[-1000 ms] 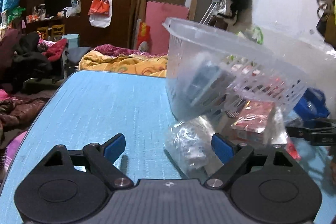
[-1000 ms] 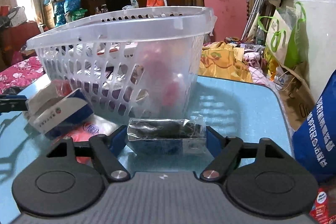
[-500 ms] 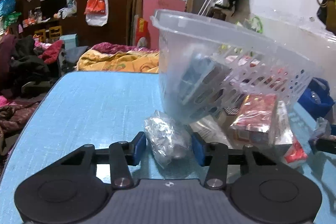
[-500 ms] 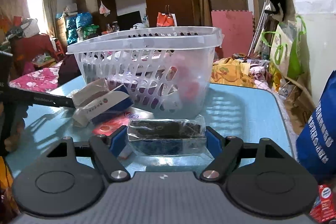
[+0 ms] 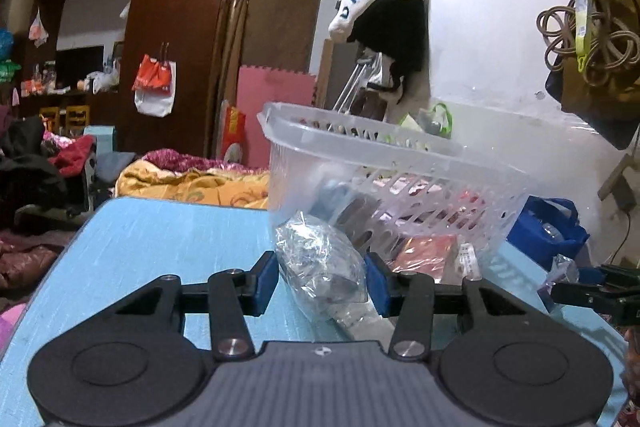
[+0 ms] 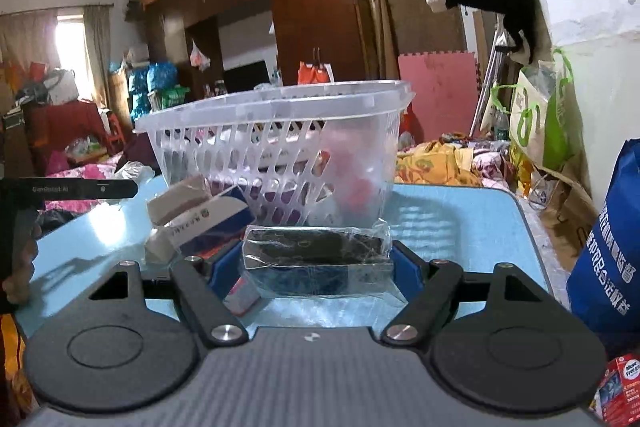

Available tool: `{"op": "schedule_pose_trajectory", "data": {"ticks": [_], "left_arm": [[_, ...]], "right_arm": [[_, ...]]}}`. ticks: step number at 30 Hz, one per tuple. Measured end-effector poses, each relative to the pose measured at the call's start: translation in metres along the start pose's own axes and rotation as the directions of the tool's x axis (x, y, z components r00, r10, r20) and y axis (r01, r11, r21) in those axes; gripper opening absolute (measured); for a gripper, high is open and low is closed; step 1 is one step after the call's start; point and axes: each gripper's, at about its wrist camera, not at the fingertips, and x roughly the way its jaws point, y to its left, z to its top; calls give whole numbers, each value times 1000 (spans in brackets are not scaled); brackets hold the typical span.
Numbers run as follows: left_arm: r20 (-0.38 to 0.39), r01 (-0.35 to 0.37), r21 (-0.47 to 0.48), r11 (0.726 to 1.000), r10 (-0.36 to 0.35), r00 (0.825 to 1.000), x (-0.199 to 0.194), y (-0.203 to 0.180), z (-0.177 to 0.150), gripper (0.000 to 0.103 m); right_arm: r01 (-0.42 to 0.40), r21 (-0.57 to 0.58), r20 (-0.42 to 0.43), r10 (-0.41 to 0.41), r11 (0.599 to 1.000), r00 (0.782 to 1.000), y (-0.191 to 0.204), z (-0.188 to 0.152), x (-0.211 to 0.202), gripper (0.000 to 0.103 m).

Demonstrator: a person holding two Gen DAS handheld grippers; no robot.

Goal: Organize objects
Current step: 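Carry both packs over the basket and open both grippers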

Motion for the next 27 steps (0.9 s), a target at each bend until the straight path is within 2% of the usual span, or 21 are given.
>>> {"op": "schedule_pose_trajectory", "data": {"ticks": [5, 11, 13, 15, 17, 19, 22, 25, 27], "left_arm": [[52, 13, 20, 1000, -14, 999, -10, -3, -1, 51], [131, 35, 39, 999, -40, 991, -24, -7, -1, 51], [143, 59, 19, 998, -61, 988, -30, -7, 5, 51], [158, 77, 42, 996, -83, 984, -37, -15, 17, 51], [177, 77, 78, 994, -90, 980, -39, -29, 39, 51], [165, 101, 90, 991, -115, 980, -33, -40, 64, 51], [116, 103, 74, 992, -111, 987, -7, -53, 100, 51], [13, 94, 14, 996, -94, 995, 29, -62, 124, 51], [-19, 43, 23, 999, -42, 999, 47, -68, 129, 51]], "right_arm": [[5, -2, 45, -5, 1000, 999, 2, -1, -5, 79], [30, 12, 172, -32, 999, 985, 3, -7, -23, 79], [30, 21, 182, -33, 999, 983, 2, -3, -25, 79], [-9, 30, 186, 3, 1000, 983, 2, 9, -28, 79], [-12, 1, 212, 11, 1000, 977, 10, 29, -36, 79], [4, -52, 227, 7, 999, 974, 22, 58, -37, 79], [25, -102, 224, -2, 994, 975, 31, 105, -21, 79], [6, -95, 151, 8, 995, 989, 29, 140, 14, 80], [13, -104, 96, -3, 995, 995, 30, 154, 40, 80]]}}
